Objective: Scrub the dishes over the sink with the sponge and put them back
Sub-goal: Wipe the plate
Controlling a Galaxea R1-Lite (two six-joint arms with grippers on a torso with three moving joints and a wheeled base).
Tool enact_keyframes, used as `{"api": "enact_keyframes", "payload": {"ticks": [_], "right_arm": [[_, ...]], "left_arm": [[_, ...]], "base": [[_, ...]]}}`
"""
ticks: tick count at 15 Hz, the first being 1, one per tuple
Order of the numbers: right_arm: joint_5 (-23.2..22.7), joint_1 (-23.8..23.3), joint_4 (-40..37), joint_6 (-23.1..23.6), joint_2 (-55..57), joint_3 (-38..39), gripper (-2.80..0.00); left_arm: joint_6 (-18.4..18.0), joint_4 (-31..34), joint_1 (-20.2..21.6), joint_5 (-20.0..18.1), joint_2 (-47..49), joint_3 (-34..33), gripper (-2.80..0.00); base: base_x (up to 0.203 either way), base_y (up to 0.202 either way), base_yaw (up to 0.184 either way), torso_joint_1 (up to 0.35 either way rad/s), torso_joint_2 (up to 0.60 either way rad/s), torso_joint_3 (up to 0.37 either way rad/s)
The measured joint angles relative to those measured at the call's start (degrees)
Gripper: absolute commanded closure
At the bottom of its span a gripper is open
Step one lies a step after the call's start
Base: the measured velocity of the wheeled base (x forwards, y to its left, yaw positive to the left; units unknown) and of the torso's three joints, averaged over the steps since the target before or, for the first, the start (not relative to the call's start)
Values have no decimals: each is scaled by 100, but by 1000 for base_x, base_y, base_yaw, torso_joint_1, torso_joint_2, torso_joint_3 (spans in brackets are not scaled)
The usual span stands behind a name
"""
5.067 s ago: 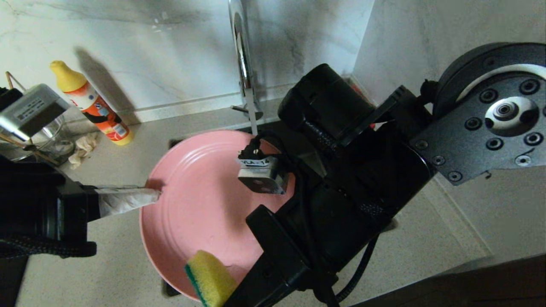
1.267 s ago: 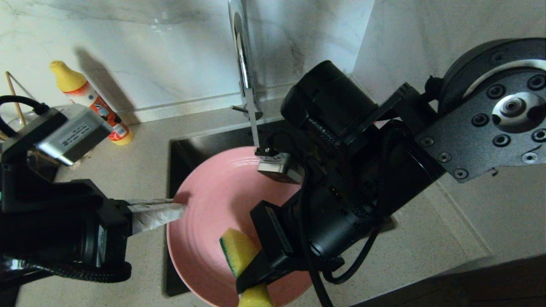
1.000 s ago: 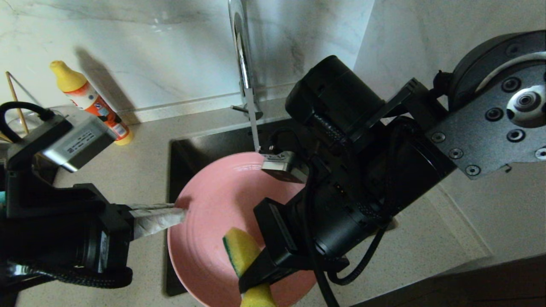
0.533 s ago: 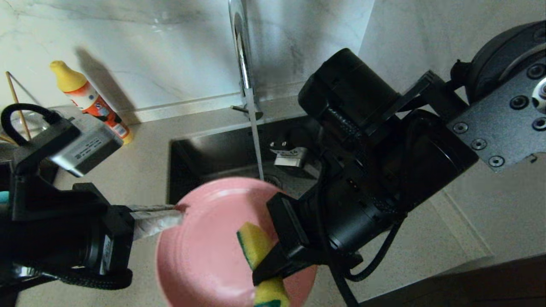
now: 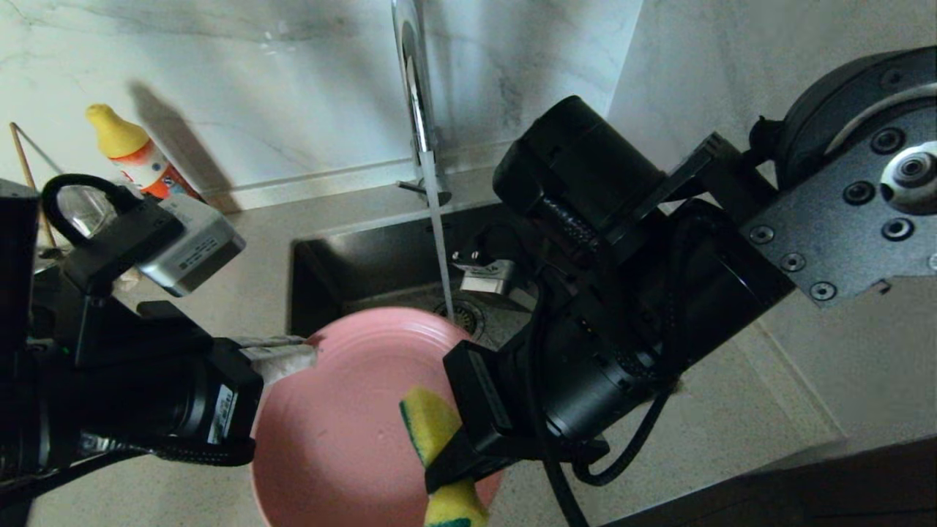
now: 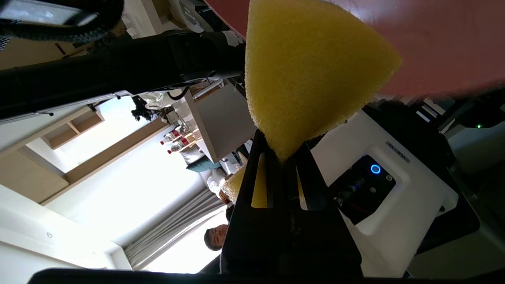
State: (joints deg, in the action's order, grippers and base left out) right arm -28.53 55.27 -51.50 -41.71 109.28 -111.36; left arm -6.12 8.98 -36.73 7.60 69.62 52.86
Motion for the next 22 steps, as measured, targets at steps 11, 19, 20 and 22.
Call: {"api": "enact_keyframes", "payload": {"ticks": [11, 19, 20, 22], "right_arm": [[138, 121, 483, 21, 307, 1, 0], [338, 125, 629, 5, 524, 1, 0], [339, 150, 644, 2, 547, -1, 0], [342, 228, 734, 2, 565, -3, 0]], "left_arm": [[-776, -260, -848, 1323, 72, 39, 0], [-936, -375, -1388, 1731, 15, -25, 0], [-963, -373, -1407, 1731, 4, -47, 0], [-994, -375, -1425, 1725, -16, -84, 0]], "base": [[0, 0, 0, 0, 0, 0], [0, 0, 0, 0, 0, 0], [0, 0, 0, 0, 0, 0], [0, 0, 0, 0, 0, 0]]}}
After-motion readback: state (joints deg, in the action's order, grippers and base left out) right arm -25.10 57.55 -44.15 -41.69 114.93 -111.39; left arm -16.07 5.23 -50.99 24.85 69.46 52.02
